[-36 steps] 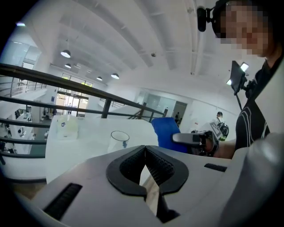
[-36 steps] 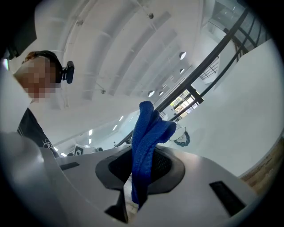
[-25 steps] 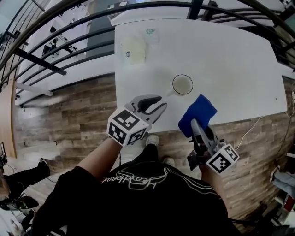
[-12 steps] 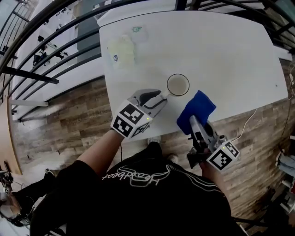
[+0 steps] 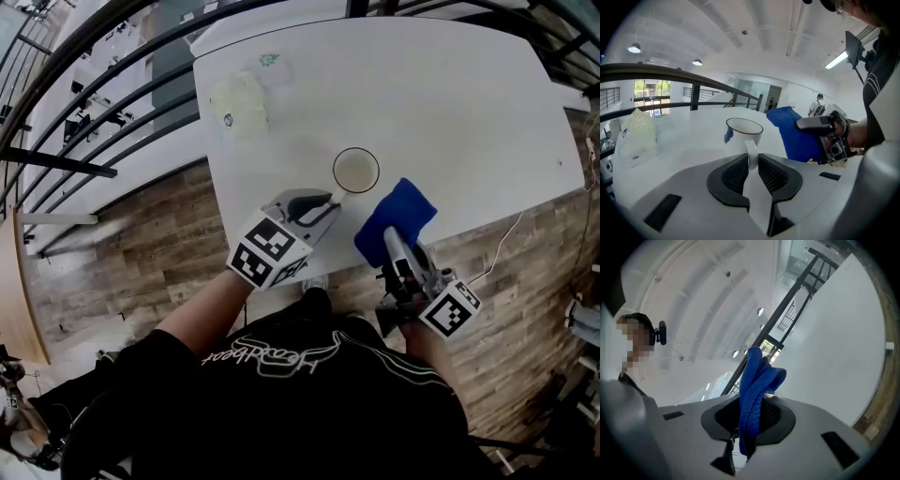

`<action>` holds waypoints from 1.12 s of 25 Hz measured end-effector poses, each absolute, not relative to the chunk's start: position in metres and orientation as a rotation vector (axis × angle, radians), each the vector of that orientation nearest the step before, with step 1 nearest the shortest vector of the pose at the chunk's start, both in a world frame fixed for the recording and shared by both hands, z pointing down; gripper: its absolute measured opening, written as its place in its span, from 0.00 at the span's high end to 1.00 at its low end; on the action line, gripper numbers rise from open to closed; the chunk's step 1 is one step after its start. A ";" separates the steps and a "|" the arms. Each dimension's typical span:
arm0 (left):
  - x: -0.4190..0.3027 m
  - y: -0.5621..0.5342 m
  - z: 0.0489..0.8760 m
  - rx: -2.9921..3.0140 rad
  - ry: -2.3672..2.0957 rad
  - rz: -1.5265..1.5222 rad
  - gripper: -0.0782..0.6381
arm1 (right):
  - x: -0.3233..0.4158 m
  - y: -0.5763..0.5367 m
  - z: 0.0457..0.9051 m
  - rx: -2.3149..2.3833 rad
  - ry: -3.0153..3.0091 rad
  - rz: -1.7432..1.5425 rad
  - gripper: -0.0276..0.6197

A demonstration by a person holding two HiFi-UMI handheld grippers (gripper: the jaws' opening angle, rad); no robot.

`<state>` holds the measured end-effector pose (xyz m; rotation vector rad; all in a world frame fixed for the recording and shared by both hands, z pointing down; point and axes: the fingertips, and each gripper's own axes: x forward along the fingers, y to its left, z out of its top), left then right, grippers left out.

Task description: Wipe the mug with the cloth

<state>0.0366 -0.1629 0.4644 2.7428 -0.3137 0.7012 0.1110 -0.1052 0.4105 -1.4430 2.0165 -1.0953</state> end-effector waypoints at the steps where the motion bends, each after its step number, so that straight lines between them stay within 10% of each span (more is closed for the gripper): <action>1: 0.038 -0.160 0.464 2.738 -0.309 0.703 0.79 | 0.112 -0.105 0.411 -1.442 2.000 -1.099 0.86; 28: 0.043 -0.143 0.466 2.725 -0.214 0.676 0.80 | 0.125 -0.147 0.450 -1.569 1.751 -1.203 0.86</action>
